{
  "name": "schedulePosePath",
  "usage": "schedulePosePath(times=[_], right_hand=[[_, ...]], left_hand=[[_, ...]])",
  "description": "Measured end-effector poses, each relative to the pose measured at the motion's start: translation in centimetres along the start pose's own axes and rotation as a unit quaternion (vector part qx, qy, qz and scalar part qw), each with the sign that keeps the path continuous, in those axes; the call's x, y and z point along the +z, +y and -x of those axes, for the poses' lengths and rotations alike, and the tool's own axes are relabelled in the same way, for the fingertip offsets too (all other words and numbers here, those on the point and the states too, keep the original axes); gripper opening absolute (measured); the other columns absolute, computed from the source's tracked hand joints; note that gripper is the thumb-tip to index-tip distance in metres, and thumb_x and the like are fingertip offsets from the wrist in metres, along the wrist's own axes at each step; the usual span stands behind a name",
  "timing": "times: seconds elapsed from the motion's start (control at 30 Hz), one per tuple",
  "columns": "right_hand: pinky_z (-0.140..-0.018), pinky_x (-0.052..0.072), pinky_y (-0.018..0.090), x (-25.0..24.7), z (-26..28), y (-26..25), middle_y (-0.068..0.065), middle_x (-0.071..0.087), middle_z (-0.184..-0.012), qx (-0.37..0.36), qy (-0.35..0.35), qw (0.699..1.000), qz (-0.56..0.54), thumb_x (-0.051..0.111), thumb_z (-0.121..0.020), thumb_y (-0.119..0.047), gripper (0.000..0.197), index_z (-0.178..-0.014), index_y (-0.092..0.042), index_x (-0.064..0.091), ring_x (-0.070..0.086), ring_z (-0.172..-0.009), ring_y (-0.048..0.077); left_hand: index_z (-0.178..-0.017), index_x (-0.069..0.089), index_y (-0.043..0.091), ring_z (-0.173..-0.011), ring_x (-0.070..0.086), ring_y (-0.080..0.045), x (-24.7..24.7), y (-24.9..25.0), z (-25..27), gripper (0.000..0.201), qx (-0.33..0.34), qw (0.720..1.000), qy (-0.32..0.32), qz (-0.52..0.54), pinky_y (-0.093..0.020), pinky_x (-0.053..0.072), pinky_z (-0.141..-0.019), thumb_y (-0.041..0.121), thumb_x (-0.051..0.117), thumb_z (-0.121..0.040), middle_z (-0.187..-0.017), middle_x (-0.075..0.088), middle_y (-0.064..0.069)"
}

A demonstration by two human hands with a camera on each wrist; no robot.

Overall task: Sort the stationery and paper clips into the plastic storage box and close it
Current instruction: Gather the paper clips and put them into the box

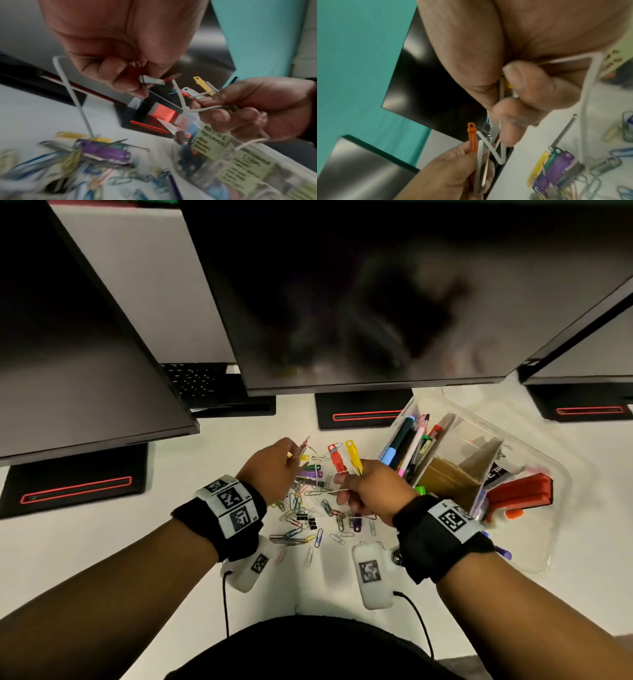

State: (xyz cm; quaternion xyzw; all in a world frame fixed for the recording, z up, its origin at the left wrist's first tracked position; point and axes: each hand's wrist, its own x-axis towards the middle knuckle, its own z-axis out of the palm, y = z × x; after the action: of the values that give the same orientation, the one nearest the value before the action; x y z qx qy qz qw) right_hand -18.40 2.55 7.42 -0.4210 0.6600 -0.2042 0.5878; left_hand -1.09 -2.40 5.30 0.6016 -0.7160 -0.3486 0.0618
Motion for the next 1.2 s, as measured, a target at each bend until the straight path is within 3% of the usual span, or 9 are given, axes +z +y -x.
schedulePosePath(times=[0.13, 0.27, 0.33, 0.4, 0.6, 0.67, 0.87, 1.03, 1.2], right_hand=[[-0.042, 0.037, 0.017, -1.6, 1.3, 0.3, 0.000, 0.056, -0.051, 0.025, -0.022, 0.980, 0.194, 0.051, -0.094, -0.017, 0.021, -0.084, -0.002, 0.060, 0.053, -0.040, 0.010], [-0.065, 0.034, 0.024, -0.4, 2.6, 1.0, 0.016, 0.067, -0.106, 0.037, -0.112, 0.873, 0.474, 0.047, -0.095, -0.009, 0.029, -0.115, 0.003, 0.063, 0.058, -0.097, 0.032], [-0.070, 0.038, 0.027, -0.3, 2.6, 1.5, 0.015, 0.064, -0.110, 0.059, -0.104, 0.893, 0.433, 0.044, -0.096, -0.010, 0.031, -0.119, 0.003, 0.061, 0.059, -0.099, 0.029], [-0.062, 0.042, 0.026, -0.9, 2.3, 1.8, 0.007, 0.059, -0.081, 0.065, -0.075, 0.942, 0.320, 0.044, -0.095, -0.013, 0.033, -0.117, 0.006, 0.059, 0.055, -0.071, 0.019], [-0.033, 0.029, 0.016, -6.8, 5.4, -0.2, 0.002, 0.048, -0.052, 0.039, 0.000, 0.985, 0.168, 0.048, -0.091, -0.011, 0.025, -0.066, -0.008, 0.053, 0.036, -0.035, 0.010], [-0.032, 0.023, 0.013, -9.6, 6.1, -0.7, 0.002, 0.045, -0.046, 0.029, 0.037, 0.993, 0.110, 0.049, -0.090, -0.006, 0.033, -0.057, -0.008, 0.050, 0.030, -0.029, 0.008], [-0.033, 0.026, 0.018, -17.0, 5.8, -0.4, 0.008, 0.048, -0.049, 0.071, 0.150, 0.980, 0.112, 0.053, -0.090, -0.007, 0.034, -0.056, -0.005, 0.051, 0.034, -0.036, 0.014], [-0.031, 0.037, 0.016, -19.4, 4.4, 0.6, 0.004, 0.049, -0.061, 0.124, 0.172, 0.970, 0.119, 0.049, -0.094, -0.006, 0.031, -0.064, -0.009, 0.049, 0.046, -0.046, 0.012], [-0.054, 0.042, 0.027, -19.3, 3.2, 0.1, 0.009, 0.055, -0.062, 0.140, 0.172, 0.962, 0.159, 0.048, -0.093, -0.007, 0.025, -0.070, -0.002, 0.056, 0.048, -0.050, 0.019]], left_hand=[[-0.118, 0.049, 0.009, -0.094, 0.059, -0.032, 1.0, 3.6, 0.3, 0.025, 0.000, 1.000, -0.013, -0.020, -0.030, 0.041, -0.074, 0.018, 0.039, -0.097, -0.108, 0.064, -0.016], [-0.110, 0.053, 0.007, -0.097, 0.058, -0.030, 2.2, 4.4, -0.1, 0.023, -0.046, 0.998, -0.034, -0.039, -0.031, 0.042, -0.076, 0.022, 0.041, -0.097, -0.111, 0.063, -0.015], [-0.109, 0.055, 0.008, -0.100, 0.060, -0.030, 2.8, 4.2, 0.0, 0.025, -0.062, 0.996, -0.052, -0.044, -0.034, 0.046, -0.081, 0.026, 0.046, -0.095, -0.110, 0.065, -0.013], [-0.109, 0.056, 0.008, -0.098, 0.061, -0.031, 3.1, 4.2, 0.2, 0.025, -0.067, 0.995, -0.056, -0.039, -0.034, 0.047, -0.081, 0.026, 0.046, -0.095, -0.107, 0.066, -0.013], [-0.103, 0.056, 0.008, -0.082, 0.064, -0.031, 1.7, 9.0, 0.9, 0.018, -0.040, 0.994, -0.043, 0.090, -0.037, 0.052, -0.075, 0.017, 0.042, -0.096, -0.094, 0.063, -0.015], [-0.099, 0.052, 0.013, -0.065, 0.060, -0.022, 1.3, 11.9, 0.9, 0.012, -0.029, 0.985, -0.052, 0.164, -0.033, 0.052, -0.060, 0.014, 0.041, -0.096, -0.080, 0.059, -0.010], [-0.100, 0.055, 0.008, -0.060, 0.061, -0.022, 4.3, 19.1, -1.3, 0.016, -0.010, 0.976, -0.113, 0.184, -0.030, 0.051, -0.057, 0.012, 0.041, -0.095, -0.068, 0.058, -0.006], [-0.103, 0.059, -0.004, -0.047, 0.058, -0.014, 7.0, 23.6, -3.8, 0.025, -0.070, 0.967, -0.158, 0.189, -0.016, 0.047, -0.039, 0.007, 0.038, -0.097, -0.063, 0.056, -0.009], [-0.117, 0.055, -0.004, -0.045, 0.054, -0.016, 8.4, 25.5, -5.1, 0.027, -0.124, 0.958, -0.160, 0.205, -0.015, 0.045, -0.032, 0.001, 0.037, -0.097, -0.073, 0.056, -0.012]])
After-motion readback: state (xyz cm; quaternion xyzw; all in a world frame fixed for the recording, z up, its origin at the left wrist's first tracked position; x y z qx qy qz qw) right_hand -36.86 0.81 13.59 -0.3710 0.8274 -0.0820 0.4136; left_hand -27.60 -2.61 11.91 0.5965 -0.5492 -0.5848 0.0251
